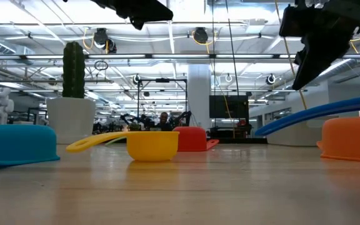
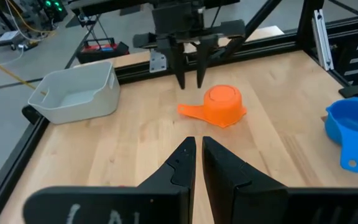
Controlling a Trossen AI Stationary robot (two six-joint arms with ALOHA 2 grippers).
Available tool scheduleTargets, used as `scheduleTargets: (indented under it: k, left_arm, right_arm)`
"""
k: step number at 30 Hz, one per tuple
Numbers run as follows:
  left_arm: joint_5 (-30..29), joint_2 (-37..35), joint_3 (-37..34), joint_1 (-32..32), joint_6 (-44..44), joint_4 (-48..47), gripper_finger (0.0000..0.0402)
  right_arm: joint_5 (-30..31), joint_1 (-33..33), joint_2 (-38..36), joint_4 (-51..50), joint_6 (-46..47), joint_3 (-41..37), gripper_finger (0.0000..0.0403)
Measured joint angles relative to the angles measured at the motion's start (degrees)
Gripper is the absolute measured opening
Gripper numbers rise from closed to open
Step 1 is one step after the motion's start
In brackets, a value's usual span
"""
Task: Nest measuring cups in basket
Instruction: Put the orange measuring cup in the gray bin
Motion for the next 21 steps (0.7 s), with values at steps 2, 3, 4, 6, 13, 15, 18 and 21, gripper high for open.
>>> scheduleTargets:
  k: [2, 3, 4, 6, 13, 15, 18, 21]
  left_arm:
    - [0.0, 0.0, 0.0, 0.0, -0.3, 0.0, 0.0033]
    - [0.0, 0.0, 0.0, -0.1, -0.5, 0.0, 0.0033]
    - [0.0, 0.0, 0.0, -0.2, -1.0, 0.0, 0.0033]
    - [0.0, 0.0, 0.0, -0.3, -1.8, -0.1, 0.0033]
    - [0.0, 0.0, 0.0, -2.3, -2.2, -0.1, 0.0033]
    - [0.0, 0.0, 0.0, -2.7, -2.2, -0.1, 0.0033]
    - [0.0, 0.0, 0.0, -3.5, -1.7, 0.4, 0.0033]
    - [0.0, 0.0, 0.0, -4.3, -1.8, 1.0, 0.0033]
  right_arm:
    - [0.0, 1.4, 0.2, -2.3, 3.0, 0.9, 0.0128]
    - [0.0, 2.0, 0.2, -3.6, 4.5, 1.2, 0.0128]
    - [0.0, 2.6, 0.1, -4.8, 6.0, 1.2, 0.0128]
    - [0.0, 4.1, 0.1, -8.1, 9.5, 1.3, 0.0128]
    - [0.1, 9.8, 0.8, -19.3, 23.8, 1.2, 0.0128]
    - [0.1, 11.5, 1.4, -20.9, 26.7, 1.2, 0.0128]
    - [0.1, 13.7, 3.2, -22.1, 29.7, 1.2, 0.0128]
    - [0.2, 15.8, 5.8, -22.2, 32.5, 0.8, 0.0128]
